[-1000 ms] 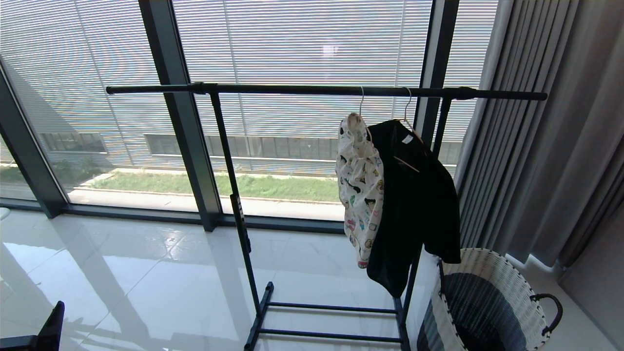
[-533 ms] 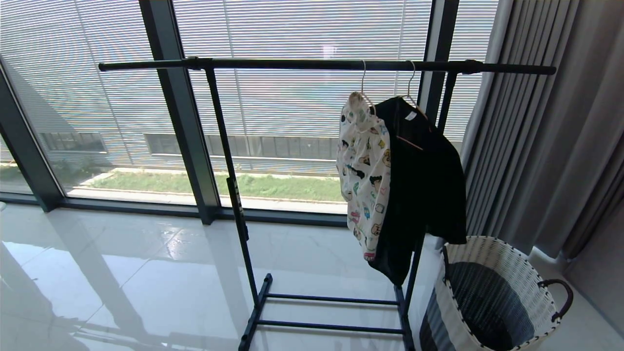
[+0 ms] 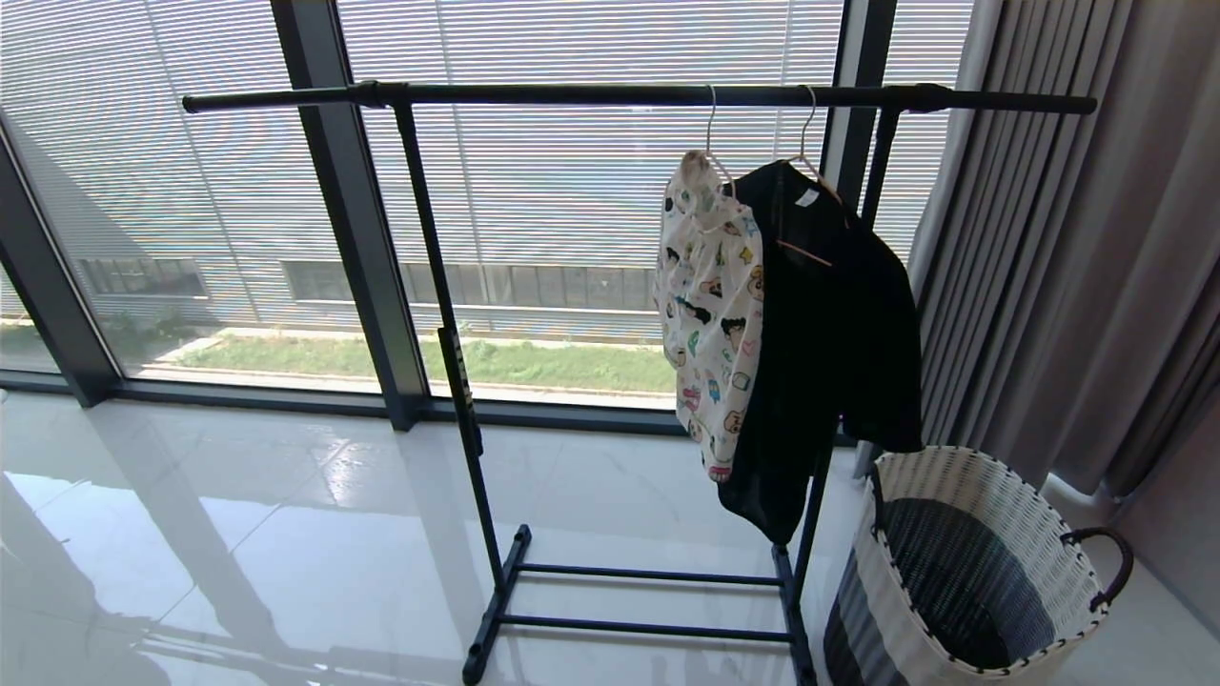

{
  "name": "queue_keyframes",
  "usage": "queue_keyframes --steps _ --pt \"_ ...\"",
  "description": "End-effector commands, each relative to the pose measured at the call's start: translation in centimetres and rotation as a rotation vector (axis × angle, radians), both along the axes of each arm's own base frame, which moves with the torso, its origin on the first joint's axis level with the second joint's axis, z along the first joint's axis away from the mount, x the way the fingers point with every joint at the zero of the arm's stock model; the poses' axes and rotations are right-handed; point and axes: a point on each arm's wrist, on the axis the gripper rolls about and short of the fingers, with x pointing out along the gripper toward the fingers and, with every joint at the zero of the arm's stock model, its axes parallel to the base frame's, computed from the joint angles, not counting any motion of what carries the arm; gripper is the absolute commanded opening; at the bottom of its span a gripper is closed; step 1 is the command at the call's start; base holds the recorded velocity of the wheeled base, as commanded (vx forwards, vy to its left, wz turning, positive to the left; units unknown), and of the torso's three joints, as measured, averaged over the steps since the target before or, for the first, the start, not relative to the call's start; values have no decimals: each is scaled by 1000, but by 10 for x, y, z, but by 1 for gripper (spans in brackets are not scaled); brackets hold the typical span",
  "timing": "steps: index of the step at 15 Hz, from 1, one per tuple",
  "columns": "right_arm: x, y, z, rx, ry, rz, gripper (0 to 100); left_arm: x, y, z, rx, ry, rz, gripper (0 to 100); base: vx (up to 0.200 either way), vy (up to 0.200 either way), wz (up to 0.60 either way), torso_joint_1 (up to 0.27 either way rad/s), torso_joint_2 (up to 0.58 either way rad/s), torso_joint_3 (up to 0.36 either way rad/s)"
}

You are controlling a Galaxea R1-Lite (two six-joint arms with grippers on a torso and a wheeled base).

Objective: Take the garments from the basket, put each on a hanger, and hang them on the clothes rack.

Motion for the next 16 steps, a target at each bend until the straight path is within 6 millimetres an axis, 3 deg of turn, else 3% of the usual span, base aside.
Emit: queue_keyframes --steps 1,4,7,9,11,13,16 --pt "-14 2 -6 -12 -150 -70 100 0 0 0 0 -6 0 100 0 0 0 0 0 0" --pt "-14 2 -7 7 -162 -77 100 0 -1 0 1 -7 -64 100 0 0 0 0 0 0" --pt "-14 2 -6 -12 -151 -71 100 2 -7 0 -6 -17 -314 100 0 0 0 0 0 0" --pt "-13 2 -6 -4 -161 -61 100 2 -7 -1 -143 -57 -344 100 0 0 0 0 0 0" --pt "-9 3 -8 10 -193 22 100 4 -7 -5 -258 -86 -339 100 0 0 0 0 0 0" --pt "-5 7 -10 57 -239 222 100 4 -7 -5 -276 -91 -348 100 0 0 0 0 0 0" --pt "-4 8 -12 197 -300 246 100 4 -9 -6 -313 -77 -436 100 0 0 0 0 0 0"
